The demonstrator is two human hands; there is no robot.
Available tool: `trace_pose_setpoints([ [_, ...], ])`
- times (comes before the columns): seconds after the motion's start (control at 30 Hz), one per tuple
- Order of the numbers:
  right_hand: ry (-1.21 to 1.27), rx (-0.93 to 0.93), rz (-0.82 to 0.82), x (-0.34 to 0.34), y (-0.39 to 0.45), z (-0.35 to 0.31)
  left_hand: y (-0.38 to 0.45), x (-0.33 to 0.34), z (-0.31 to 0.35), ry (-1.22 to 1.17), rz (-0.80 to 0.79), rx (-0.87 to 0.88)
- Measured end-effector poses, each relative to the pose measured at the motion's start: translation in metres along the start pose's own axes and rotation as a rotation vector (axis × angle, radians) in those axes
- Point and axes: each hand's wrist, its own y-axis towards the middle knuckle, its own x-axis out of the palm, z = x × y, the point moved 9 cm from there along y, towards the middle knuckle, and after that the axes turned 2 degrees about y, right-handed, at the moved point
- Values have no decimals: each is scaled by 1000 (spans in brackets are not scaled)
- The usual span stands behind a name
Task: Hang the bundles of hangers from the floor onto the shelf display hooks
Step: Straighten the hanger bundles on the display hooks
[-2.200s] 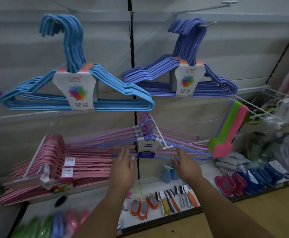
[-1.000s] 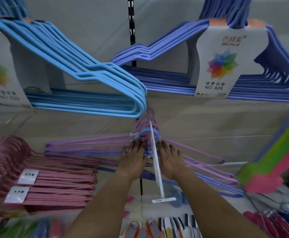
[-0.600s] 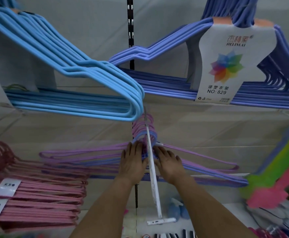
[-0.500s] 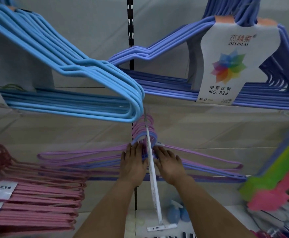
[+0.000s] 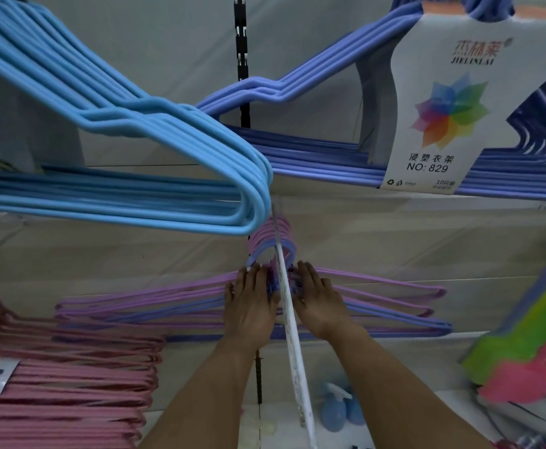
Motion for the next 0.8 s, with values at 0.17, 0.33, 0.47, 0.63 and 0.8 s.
trace_pose_setpoints([
  [0.17,-19,36,22,-5,1,4,5,4,-2,-17,2,-4],
  [0.33,-132,5,49,-12,5,6,5,6,-2,-53,-6,-12],
  [0.47,-64,15,-17,-9,6,8,3,6,0,-68,-41,-29],
  [0.63,31,67,-60,0,5,14,0,7,1,-88,-41,-28],
  [0.8,69,68,9,-1,-6,6,-1,7,-2,-165,-63,-7],
])
